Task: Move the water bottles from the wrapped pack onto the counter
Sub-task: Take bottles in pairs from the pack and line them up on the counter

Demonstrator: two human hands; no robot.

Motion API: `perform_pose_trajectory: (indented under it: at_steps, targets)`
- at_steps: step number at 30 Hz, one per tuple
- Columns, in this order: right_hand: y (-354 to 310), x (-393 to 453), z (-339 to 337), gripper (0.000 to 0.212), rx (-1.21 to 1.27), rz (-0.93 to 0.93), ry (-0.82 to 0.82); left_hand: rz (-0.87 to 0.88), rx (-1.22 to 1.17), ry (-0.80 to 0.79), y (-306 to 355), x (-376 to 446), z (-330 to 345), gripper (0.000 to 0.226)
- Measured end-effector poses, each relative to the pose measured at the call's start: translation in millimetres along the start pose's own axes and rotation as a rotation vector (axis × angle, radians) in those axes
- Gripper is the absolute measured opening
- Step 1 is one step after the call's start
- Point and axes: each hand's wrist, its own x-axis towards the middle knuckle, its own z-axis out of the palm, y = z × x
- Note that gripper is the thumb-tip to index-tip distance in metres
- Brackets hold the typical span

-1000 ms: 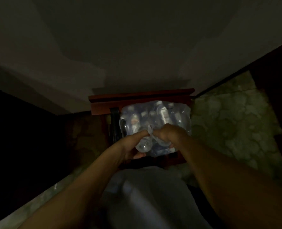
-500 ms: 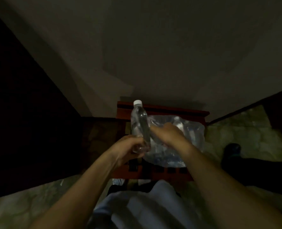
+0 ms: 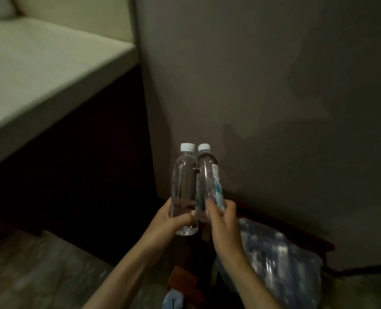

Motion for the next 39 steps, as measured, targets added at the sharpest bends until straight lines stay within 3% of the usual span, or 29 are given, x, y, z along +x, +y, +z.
perform_pose_trajectory:
  at_steps: [3, 7, 11, 16, 19, 21, 23, 27, 31, 34, 39]
  targets:
    - [-24, -13, 9, 0.022, 0.120, -0.135, -0.074, 0.122, 0.008, 0.091, 24, -21, -6, 0.045]
    - [-68, -36, 26, 0.059, 0.203, -0.334, -0.137, 0.287, 0.062, 0.149, 63, -50, -26, 0.036]
    - [-108, -47, 46, 0.054, 0.234, -0.510, -0.138, 0.472, 0.175, 0.291, 104, -75, -53, 0.054]
    - [-148, -60, 82, 0.052, 0.286, -0.549, -0.177, 0.643, 0.227, 0.367, 137, -97, -88, 0.048]
    - [-162, -64, 110, 0.079, 0.330, -0.597, -0.144, 0.743, 0.301, 0.355, 154, -112, -118, 0.053]
    - [-174, -70, 135, 0.076, 0.371, -0.641, -0.130, 0.764, 0.344, 0.342, 168, -123, -141, 0.054]
    - [-188, -76, 159, 0.056, 0.416, -0.657, -0.139, 0.783, 0.383, 0.344, 184, -135, -165, 0.059]
    - [-219, -86, 203, 0.038, 0.255, -0.746, -0.113, 0.802, 0.419, 0.355, 208, -150, -221, 0.065]
    - [-251, -104, 241, 0.050, 0.241, -0.813, -0.228, 0.767, 0.345, 0.331, 217, -159, -282, 0.051]
    - [-269, -104, 267, 0.050, 0.167, -0.816, -0.316, 0.720, 0.303, 0.319, 226, -159, -324, 0.054]
    - [-289, -89, 305, 0.075, 0.025, -0.732, -0.257, 0.739, 0.299, 0.283, 240, -150, -365, 0.039]
